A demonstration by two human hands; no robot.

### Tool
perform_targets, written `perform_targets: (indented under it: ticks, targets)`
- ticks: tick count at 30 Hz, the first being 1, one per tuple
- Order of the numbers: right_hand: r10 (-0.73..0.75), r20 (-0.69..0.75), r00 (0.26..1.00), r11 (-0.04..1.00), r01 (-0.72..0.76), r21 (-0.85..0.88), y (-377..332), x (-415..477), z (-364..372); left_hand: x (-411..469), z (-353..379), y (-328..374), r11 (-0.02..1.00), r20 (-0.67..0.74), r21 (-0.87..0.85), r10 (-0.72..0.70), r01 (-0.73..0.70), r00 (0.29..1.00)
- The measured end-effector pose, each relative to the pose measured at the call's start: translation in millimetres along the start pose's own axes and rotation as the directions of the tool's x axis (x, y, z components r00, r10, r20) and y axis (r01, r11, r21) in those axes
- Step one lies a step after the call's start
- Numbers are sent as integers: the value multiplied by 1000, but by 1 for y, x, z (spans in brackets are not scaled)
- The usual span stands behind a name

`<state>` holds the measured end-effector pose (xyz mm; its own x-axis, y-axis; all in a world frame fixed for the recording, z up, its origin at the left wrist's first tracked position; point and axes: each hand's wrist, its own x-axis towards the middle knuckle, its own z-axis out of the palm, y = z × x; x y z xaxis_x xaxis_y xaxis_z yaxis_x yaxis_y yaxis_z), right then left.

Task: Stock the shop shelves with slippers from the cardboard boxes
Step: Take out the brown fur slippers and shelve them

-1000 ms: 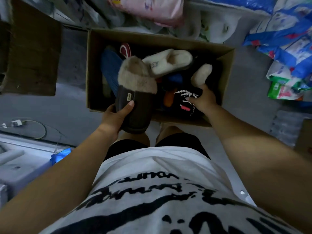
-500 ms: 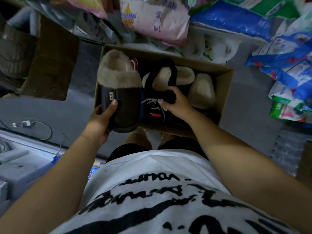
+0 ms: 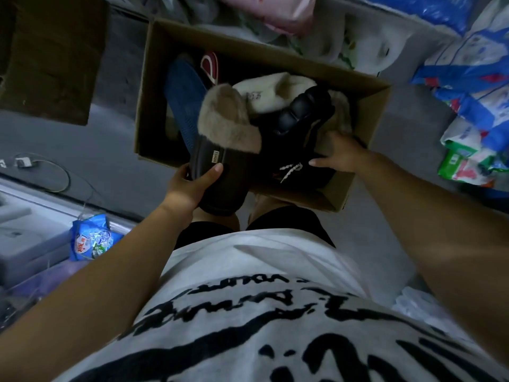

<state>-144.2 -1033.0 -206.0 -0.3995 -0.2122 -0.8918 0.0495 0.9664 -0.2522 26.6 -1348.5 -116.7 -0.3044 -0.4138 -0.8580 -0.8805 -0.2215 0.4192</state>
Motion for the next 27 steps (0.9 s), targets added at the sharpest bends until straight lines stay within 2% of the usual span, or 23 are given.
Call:
perform_targets:
  ticks: [2, 7, 10, 14, 16, 20, 27]
  targets:
    - [-18, 40, 999, 993, 22, -117, 4, 12, -5, -2, -2, 0, 1000, -4, -2, 5, -5, 1000]
    - [48, 232, 972, 968, 12, -252, 3, 31, -12, 1, -9, -2, 1000, -15, -12, -11, 11, 1000]
    - [107, 237, 966, 943, -23, -332, 1, 34, -4, 4, -12, -7, 999, -17, -32, -31, 30, 999]
    - [71, 264, 962, 949, 17, -315, -4, 34, 1, 4, -15, -12, 999, -1, -13, -42, 42, 999]
    - [52, 219, 974, 945, 23, -326, -2, 36, 8, 4, -16, -12, 999, 2, -32, -42, 42, 999]
    - [2, 40, 999, 959, 9, -284, -15, 21, 14, -1, -17, -9, 997, 15, -70, -32, 33, 999]
    - [-80, -99, 992, 995, 86, 54, -8, -3, 9, -1, -18, -9, 994, 64, -104, -10, 17, 998]
